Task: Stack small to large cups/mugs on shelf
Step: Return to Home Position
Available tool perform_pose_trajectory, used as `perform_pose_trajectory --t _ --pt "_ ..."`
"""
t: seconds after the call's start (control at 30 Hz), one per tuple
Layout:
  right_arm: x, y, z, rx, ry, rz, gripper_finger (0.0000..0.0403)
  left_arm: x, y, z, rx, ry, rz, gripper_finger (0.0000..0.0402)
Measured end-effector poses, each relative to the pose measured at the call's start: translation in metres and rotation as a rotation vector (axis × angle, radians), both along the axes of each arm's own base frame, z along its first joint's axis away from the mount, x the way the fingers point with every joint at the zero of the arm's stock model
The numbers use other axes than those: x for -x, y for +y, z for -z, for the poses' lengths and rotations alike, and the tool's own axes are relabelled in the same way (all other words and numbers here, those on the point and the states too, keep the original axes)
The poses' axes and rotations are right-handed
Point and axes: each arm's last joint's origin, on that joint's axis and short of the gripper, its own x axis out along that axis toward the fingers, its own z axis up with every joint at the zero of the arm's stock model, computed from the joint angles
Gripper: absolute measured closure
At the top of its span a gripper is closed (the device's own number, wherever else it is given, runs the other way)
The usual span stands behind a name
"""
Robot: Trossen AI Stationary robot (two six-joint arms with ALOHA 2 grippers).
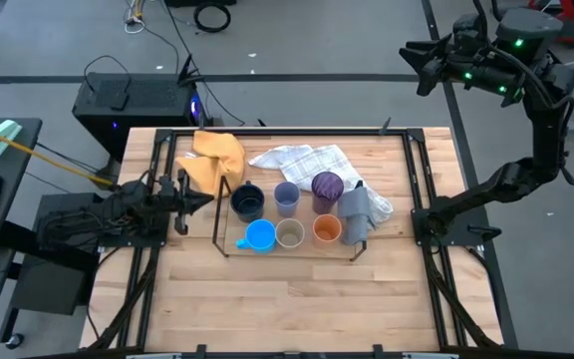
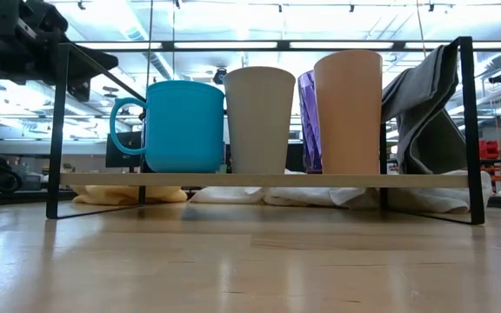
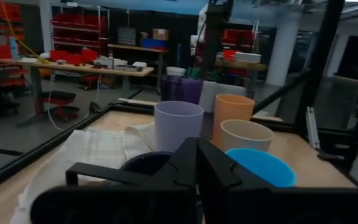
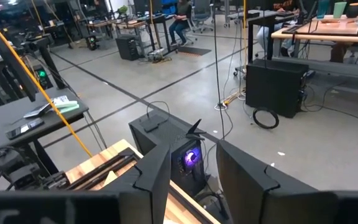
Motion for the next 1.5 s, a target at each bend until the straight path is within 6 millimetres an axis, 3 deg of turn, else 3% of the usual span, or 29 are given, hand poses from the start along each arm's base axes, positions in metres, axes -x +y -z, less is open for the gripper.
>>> perform_pose_trajectory --t 0.43,0.77,0.9,1.17,1.5 --pt "0.000 0.000 0.000 0.007 0.003 -0.001 0.0266 0.000 0.001 -0.001 0.060 -0.022 -0.004 0.0374" --pt "0.000 0.000 -0.001 0.024 0.008 -0.004 0.0266 -0.004 -0.006 -0.003 0.072 -0.027 0.125 0.0390" --pt "0.000 0.000 -0.001 0.025 0.008 -0.004 0.0266 -0.009 -0.007 -0.007 0.059 -0.056 0.121 0.0382" --pt "0.000 0.000 -0.001 0.023 0.005 -0.004 0.0266 -0.018 -0.004 0.002 0.059 0.045 0.035 0.0381" --pt "0.007 0.005 -0.003 0.034 -0.010 -0.004 0.0266 -0.017 -0.005 0.006 0.132 -0.027 0.052 0.0388"
